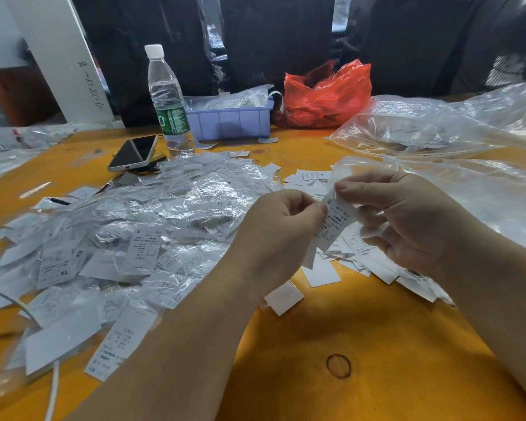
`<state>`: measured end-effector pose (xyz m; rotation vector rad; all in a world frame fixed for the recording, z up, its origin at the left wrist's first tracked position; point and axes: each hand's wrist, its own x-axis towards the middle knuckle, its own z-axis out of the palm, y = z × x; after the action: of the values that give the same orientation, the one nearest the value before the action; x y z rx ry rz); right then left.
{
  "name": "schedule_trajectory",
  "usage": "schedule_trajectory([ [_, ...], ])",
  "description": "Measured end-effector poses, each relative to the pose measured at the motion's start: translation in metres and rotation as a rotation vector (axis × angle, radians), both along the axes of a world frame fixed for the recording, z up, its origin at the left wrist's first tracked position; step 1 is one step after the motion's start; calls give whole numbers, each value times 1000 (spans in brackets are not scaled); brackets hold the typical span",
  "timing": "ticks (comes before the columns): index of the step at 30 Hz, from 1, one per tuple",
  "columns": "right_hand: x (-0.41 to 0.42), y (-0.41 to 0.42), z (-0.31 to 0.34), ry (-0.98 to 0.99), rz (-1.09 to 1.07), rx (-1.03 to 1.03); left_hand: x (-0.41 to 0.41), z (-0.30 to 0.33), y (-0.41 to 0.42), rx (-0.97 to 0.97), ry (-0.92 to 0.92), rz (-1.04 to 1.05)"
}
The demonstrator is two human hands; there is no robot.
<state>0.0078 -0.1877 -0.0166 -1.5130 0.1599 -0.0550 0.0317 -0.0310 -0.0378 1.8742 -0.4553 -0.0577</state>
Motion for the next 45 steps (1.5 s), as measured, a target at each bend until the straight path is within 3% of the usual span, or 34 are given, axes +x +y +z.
schedule_trajectory([
  [11,0,3,-1,13,-64,-82,-4,3,-3,40,-50,-25],
  [21,-3,4,3,46,13,79,2,0,1,6,-41,74],
  [30,1,2,-2,26,-31,-80,-2,0,-1,3,-1,-20],
  [45,3,0,-5,-20,-69,-126,-2,1,-2,67,-42,-82],
])
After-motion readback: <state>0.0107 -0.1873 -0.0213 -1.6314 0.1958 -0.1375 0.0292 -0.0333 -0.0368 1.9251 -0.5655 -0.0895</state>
